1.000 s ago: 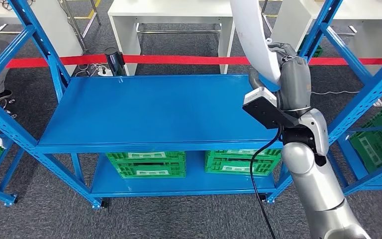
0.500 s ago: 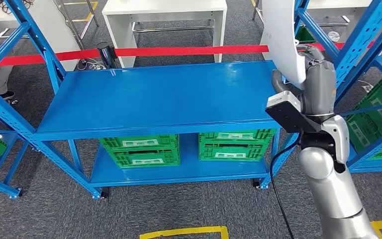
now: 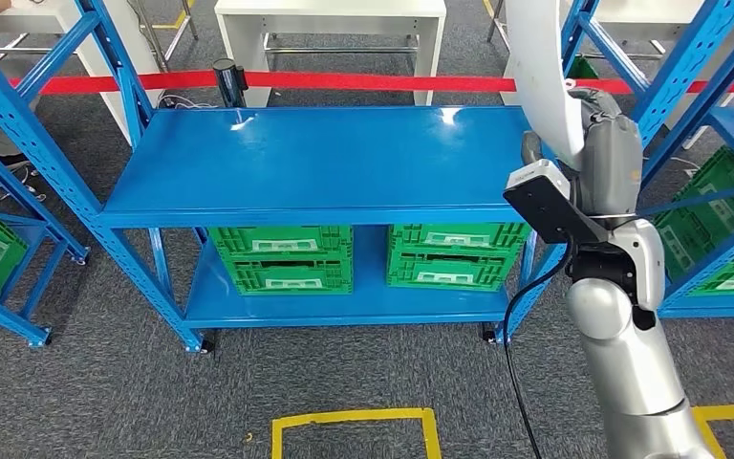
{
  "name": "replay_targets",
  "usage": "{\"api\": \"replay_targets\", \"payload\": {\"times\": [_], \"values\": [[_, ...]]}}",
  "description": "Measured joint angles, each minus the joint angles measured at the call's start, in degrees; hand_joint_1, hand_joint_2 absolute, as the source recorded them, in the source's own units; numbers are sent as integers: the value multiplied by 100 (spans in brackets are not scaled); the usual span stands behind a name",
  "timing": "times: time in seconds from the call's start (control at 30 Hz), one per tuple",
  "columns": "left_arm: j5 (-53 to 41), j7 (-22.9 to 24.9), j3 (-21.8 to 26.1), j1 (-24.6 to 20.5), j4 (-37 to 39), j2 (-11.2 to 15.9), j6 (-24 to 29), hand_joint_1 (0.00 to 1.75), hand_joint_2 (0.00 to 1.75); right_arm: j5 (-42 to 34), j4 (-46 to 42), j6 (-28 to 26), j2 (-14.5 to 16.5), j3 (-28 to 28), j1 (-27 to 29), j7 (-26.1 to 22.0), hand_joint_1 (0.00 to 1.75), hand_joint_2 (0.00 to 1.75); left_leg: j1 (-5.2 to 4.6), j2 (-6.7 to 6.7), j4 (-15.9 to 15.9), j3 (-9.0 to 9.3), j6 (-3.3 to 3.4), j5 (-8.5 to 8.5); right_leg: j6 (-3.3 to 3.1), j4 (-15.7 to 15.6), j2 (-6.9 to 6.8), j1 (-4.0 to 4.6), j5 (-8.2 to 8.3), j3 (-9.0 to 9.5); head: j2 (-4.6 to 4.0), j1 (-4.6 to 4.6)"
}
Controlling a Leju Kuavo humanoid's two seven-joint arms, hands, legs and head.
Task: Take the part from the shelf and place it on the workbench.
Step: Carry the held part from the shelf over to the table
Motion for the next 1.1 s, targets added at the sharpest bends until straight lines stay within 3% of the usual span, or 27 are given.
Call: {"api": "replay_targets", "payload": {"times": [0.03,0.07,0.1,0.13,0.2,0.23,0.27,0.33,0.37,0.4,0.47,0.5,0.53,0.6,0.63,0.67,0.73,0.77,0.83,0.87,0.9,1.0,1.03,1.07,1.1], "values": [[-58,39,-24,4,1,1,0,0,175,29,-1,27,2,-26,36,6,175,175,-5,1,20,-108,0,70,3,232,0,1,-18,11,0,-1],[-90,61,-46,8,2,1,0,0,175,44,-1,44,4,-47,63,7,175,175,-9,1,47,-215,-7,132,-2,276,0,3,83,111,0,0],[-106,70,-65,10,2,1,0,0,175,50,-1,53,7,-62,75,5,175,175,-10,1,80,-315,-18,183,-15,110,0,6,238,311,0,1],[-115,75,-85,8,2,2,0,0,175,57,-1,58,10,-73,73,3,175,175,-10,2,119,-403,-33,229,-35,-231,-1,10,341,598,0,1],[-127,66,-119,0,1,8,0,0,175,73,2,83,25,-91,38,-18,175,175,-22,2,177,-525,-85,315,-92,-991,0,39,293,1128,0,0],[-134,46,-131,-6,0,16,0,0,175,77,8,106,35,-97,5,-39,175,175,-25,2,186,-553,-119,363,-123,-1225,4,57,223,1262,0,0],[-141,20,-139,-11,-1,26,0,0,175,77,18,131,48,-101,-35,-65,175,175,-26,2,175,-570,-157,416,-156,-1322,8,76,194,1291,0,1],[-155,-29,-150,-26,-2,57,0,0,175,71,57,171,84,-104,-120,-110,175,175,-21,0,147,-598,-230,493,-232,-1353,2,63,300,1207,0,2],[-159,-41,-154,-36,-2,72,0,0,175,67,83,185,108,-104,-162,-124,175,175,-18,-7,198,-649,-265,411,-273,-1371,-8,48,374,1150,0,3],[-162,-48,-156,-47,-3,86,0,0,175,57,107,193,135,-104,-199,-132,175,175,-14,-15,352,-725,-299,221,-307,-1390,-17,29,457,1078,-1,2],[-162,-81,-160,-73,-4,108,0,0,175,32,155,203,181,-104,-264,-162,175,175,8,-27,967,-917,-356,-356,-339,-1394,-23,19,614,905,-1,1],[-160,-115,-161,-92,-5,119,0,0,175,9,179,200,199,-104,-283,-191,175,175,17,-28,1337,-983,-377,-564,-338,-1391,-22,19,694,808,-1,1],[-162,-155,-162,-116,-6,133,0,0,175,-13,205,194,216,-104,-295,-223,175,175,24,-28,1618,-1000,-393,-640,-333,-1388,-23,19,774,711,0,1],[-246,-217,-191,-184,-9,162,0,0,175,-70,264,173,268,-104,-315,-289,175,175,34,-28,1701,-792,-400,-434,-309,-1380,-32,17,936,506,0,1],[-345,-228,-237,-225,-11,179,0,0,175,-88,299,160,302,-104,-337,-314,175,175,37,-30,1443,-534,-392,-293,-291,-1374,-35,16,1017,410,0,1],[-459,-229,-298,-269,-16,196,0,0,175,-99,334,149,340,-104,-366,-334,175,175,38,-39,1044,-201,-380,-267,-266,-1364,-37,18,1092,327,0,1],[-632,-208,-441,-337,-28,235,0,0,175,-105,420,120,415,-107,-452,-341,175,175,18,-75,294,325,-306,-414,-197,-1355,-41,22,1228,241,0,10],[-663,-194,-491,-351,-34,257,0,0,175,-111,466,110,450,-108,-489,-332,175,175,0,-90,99,427,-255,-493,-157,-1372,-43,21,1292,235,0,12],[-675,-175,-551,-341,-37,293,0,0,175,-135,560,102,503,-116,-534,-306,175,175,-15,-78,19,375,-136,-417,-77,-1431,-41,5,1397,234,-1,5],[-675,-173,-567,-326,-37,312,0,0,175,-147,595,104,517,-125,-540,-297,175,175,-16,-63,15,323,-78,-347,-44,-1404,-37,-4,1333,200,-1,0],[-675,-172,-580,-310,-38,327,0,0,175,-155,624,106,525,-138,-544,-291,175,175,-9,-46,6,258,-31,-265,-16,-1272,-32,-10,1145,133,0,-1],[-674,-172,-612,-282,-43,369,0,0,175,-165,691,119,545,-165,-557,-293,175,175,-19,-25,11,-19,37,-11,30,-238,-27,-9,245,-165,0,3],[-664,-161,-620,-274,-44,376,0,0,175,-165,713,123,553,-168,-557,-294,175,175,-31,-24,20,-134,44,76,31,112,-26,-2,114,-203,0,2],[-634,-135,-624,-259,-45,384,0,0,175,-165,732,127,560,-170,-553,-295,175,175,-43,-23,34,-254,47,158,20,320,-26,9,123,-158,0,3],[-585,-98,-625,-239,-45,394,0,0,175,-164,745,126,564,-174,-550,-297,175,175,-55,-21,52,-365,45,231,-7,332,-25,25,239,-14,0,2]]}}
